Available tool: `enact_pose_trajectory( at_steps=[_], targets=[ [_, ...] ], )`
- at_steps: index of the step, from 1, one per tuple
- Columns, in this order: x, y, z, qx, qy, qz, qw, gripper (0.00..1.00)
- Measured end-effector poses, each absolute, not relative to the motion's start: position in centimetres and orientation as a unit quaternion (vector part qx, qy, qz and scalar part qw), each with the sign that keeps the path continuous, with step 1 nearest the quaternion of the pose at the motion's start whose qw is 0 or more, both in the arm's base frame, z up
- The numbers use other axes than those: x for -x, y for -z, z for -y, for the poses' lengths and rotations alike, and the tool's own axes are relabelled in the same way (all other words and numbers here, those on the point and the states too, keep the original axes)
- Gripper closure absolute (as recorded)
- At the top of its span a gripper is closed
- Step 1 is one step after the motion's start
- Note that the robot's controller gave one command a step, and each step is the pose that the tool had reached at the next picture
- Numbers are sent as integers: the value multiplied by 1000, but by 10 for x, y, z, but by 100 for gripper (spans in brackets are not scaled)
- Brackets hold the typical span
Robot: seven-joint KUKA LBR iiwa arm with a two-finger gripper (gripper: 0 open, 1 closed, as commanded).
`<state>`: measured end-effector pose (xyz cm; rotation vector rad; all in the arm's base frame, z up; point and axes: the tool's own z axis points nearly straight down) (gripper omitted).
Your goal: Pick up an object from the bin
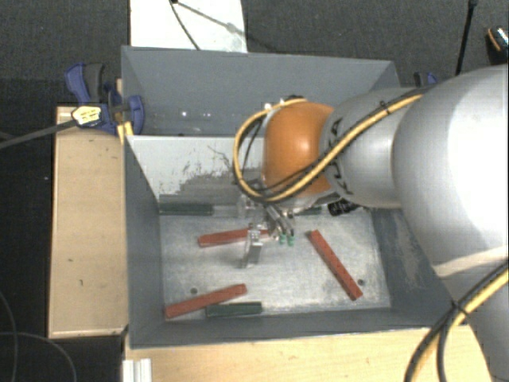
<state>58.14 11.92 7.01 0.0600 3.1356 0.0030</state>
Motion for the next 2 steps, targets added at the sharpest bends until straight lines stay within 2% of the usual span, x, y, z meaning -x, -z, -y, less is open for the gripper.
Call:
enact_pose_trajectory(
  at_steps=[1,2],
  targets=[
    [-580,-71,-118,-21,-1,-1000,2,100],
    [-588,-213,-95,29,-1,-1000,6,100]
  ],
)
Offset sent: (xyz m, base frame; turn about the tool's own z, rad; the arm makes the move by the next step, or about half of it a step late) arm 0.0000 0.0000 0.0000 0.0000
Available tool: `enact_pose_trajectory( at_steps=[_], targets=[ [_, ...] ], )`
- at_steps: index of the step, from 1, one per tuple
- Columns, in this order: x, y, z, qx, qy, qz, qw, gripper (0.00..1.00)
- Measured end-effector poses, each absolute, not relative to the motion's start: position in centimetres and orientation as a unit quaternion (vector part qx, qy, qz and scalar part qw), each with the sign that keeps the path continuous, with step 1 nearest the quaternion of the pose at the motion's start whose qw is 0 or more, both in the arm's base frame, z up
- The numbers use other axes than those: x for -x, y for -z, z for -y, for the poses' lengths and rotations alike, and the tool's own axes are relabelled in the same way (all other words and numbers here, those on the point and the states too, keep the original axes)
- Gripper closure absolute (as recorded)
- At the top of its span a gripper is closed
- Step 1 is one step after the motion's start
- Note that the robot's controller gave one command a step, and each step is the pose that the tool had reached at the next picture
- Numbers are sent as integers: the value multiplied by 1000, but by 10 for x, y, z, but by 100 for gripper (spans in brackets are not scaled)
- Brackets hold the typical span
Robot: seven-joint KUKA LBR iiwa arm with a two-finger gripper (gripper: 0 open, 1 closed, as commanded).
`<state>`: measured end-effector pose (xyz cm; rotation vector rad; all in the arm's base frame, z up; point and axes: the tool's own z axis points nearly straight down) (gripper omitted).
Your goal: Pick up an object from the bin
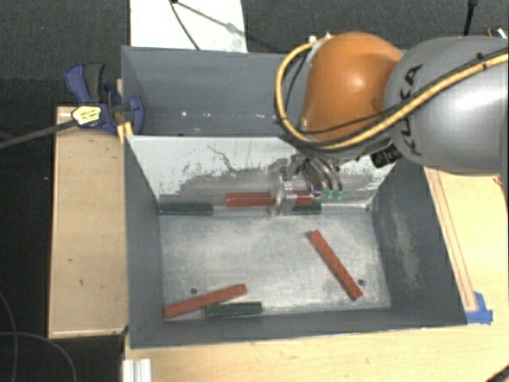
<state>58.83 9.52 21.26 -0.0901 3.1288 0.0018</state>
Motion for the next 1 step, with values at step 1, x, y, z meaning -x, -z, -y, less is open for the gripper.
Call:
enact_pose_trajectory(
  at_steps=[1],
  targets=[
    [-543,-211,-90,213,0,-977,0,100]
  ],
)
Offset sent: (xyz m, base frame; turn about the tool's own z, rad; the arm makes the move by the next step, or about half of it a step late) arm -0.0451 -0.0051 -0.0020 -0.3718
